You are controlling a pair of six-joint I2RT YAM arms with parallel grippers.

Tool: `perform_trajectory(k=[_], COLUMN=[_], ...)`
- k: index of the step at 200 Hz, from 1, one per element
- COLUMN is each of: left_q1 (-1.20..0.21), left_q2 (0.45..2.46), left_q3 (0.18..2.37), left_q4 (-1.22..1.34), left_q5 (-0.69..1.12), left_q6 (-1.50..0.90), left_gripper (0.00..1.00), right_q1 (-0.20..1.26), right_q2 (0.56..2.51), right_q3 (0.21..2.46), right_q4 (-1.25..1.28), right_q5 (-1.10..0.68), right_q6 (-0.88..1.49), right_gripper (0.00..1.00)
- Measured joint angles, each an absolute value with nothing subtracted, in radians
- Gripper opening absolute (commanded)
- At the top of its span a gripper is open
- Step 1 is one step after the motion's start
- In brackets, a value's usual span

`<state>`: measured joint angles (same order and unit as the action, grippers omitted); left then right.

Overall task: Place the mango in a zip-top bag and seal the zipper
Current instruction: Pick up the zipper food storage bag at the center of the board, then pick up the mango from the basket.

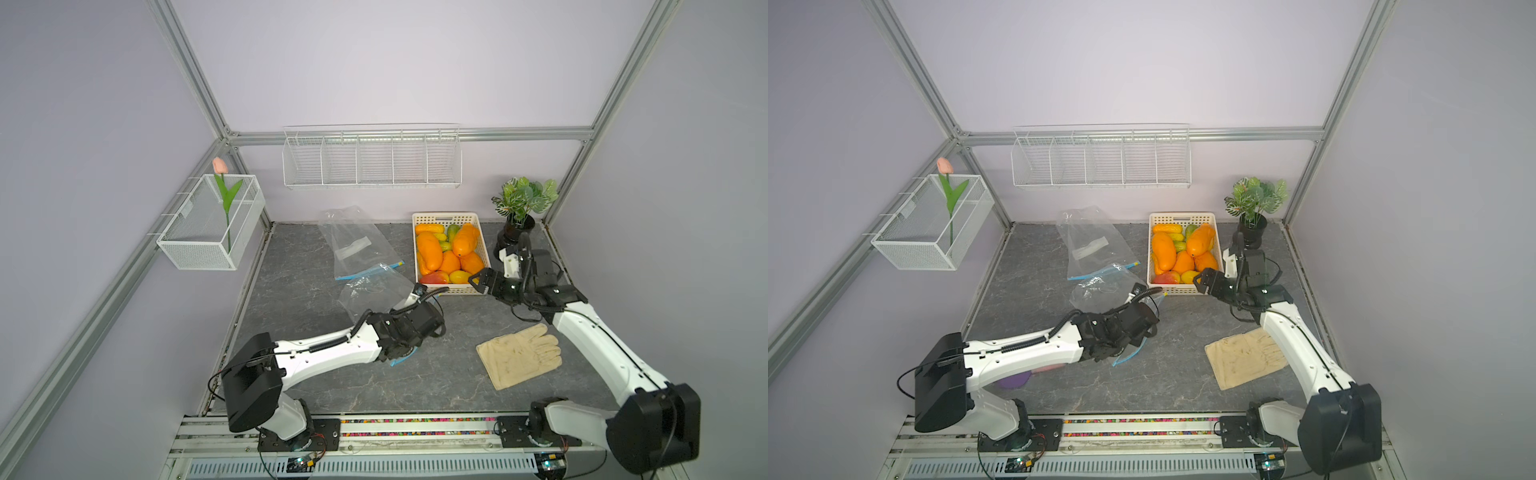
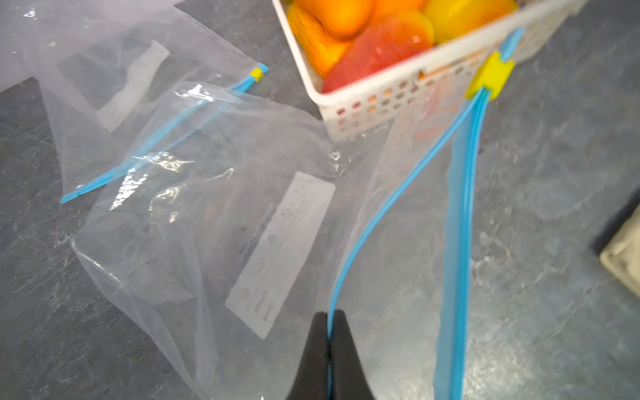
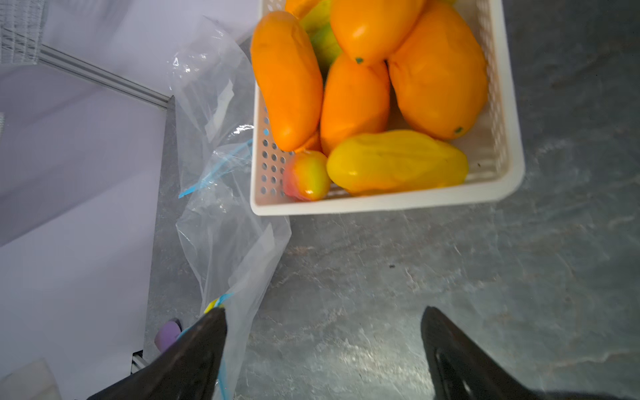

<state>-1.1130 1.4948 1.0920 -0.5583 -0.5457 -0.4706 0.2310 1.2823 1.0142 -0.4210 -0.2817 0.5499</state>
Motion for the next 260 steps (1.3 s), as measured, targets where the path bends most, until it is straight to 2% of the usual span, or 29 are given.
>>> perform_trajectory(k=[52, 112, 193, 216, 238, 260], left_q1=[-1.039, -1.025, -0.985, -0.968, -0.952, -0.924], left_q2=[1.425, 1.354, 1.423, 1.454, 1.483, 1.495], left_q3=[1.092, 1.098, 1.27, 1.272, 1.278, 1.278], left_q4=[-0.577, -0.634, -0.759, -0.76, -0.752, -0.731], left_q5=[-0.471, -0.47, -0.501, -0.484, -0.445, -0.398], left_q6=[-0.54, -0.642, -0.749, -0.767, -0.781, -0.791], left_gripper=[0.0, 0.0, 0.0, 0.0, 0.0, 0.0], right_q1=[0.365, 0.384, 0.405, 0.411, 0.414, 0.414], right_q2=[1.676, 2.144, 2.339, 2.376, 2.381, 2.371], right_q3=[1.43, 1.906, 2.127, 2.16, 2.161, 2.15], right_q4=[-0.446, -0.606, -0.728, -0.737, -0.742, -0.741], right_q5=[-0.149, -0.089, -0.048, -0.035, -0.021, -0.015], right_q6=[0.512, 0.363, 0.245, 0.234, 0.237, 0.237], right_gripper=[0.89, 0.89, 0.89, 1.0, 0.78, 0.63])
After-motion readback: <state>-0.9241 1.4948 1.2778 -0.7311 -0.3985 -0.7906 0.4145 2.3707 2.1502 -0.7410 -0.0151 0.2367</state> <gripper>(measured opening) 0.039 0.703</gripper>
